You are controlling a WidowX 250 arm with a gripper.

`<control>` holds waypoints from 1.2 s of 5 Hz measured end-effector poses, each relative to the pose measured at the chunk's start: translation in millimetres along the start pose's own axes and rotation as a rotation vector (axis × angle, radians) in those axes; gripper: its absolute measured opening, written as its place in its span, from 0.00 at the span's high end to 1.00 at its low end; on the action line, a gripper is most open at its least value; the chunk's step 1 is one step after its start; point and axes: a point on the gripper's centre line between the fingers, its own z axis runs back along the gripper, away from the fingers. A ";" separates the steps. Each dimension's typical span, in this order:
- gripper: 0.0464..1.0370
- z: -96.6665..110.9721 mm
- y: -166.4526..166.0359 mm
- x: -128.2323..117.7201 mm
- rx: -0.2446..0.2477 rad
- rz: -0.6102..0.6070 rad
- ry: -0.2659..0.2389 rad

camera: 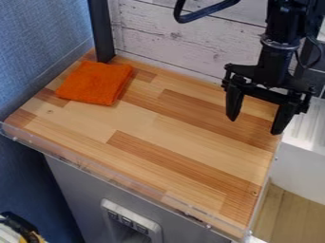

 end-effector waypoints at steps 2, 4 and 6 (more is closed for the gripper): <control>0.04 -13.8 58.2 11.6 -0.011 0.205 0.000; 0.04 -15.9 139.0 14.9 -0.037 0.491 -0.006; 0.04 -11.2 202.3 12.3 -0.059 0.720 -0.040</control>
